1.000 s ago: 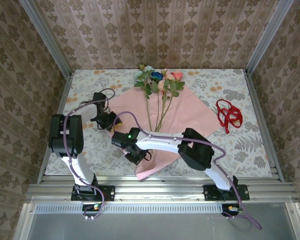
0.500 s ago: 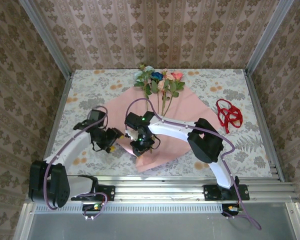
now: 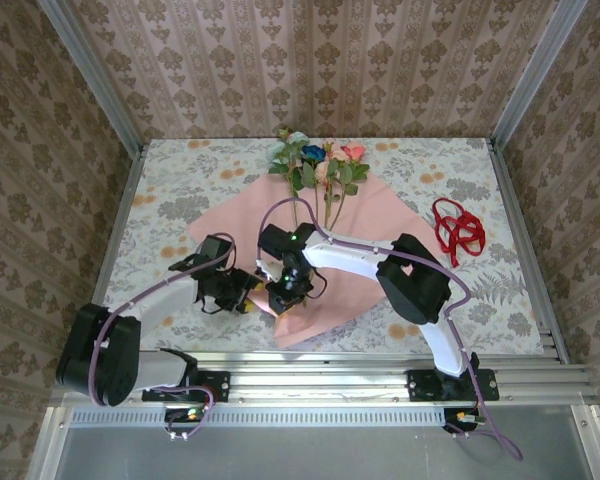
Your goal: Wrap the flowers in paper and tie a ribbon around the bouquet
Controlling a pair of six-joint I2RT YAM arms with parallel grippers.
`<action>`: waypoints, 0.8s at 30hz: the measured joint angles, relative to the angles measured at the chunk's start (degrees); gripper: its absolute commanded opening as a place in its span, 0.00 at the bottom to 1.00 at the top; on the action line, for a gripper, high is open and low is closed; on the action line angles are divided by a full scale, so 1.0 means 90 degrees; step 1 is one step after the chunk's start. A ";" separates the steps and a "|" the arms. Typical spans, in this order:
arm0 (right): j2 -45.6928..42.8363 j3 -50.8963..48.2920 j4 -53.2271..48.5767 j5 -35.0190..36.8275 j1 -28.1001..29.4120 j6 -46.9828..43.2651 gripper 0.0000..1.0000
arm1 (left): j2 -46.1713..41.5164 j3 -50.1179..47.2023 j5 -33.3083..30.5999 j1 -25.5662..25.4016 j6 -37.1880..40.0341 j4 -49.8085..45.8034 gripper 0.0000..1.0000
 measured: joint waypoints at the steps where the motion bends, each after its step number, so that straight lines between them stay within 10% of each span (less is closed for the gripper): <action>1: -0.0041 -0.0056 0.0029 -0.0017 -0.0007 0.0002 0.29 | 0.0005 -0.0012 -0.0010 -0.0022 -0.0058 0.0087 0.19; 7: -0.0529 -0.0527 0.0250 -0.0024 -0.0175 -0.0209 0.60 | 0.0005 -0.0022 -0.0017 -0.0061 -0.0464 0.0386 0.00; 24: -0.4019 -0.3755 0.2484 0.0078 -0.1809 -0.1564 0.65 | 0.0350 0.0121 0.0073 0.0073 -0.1664 0.0228 0.00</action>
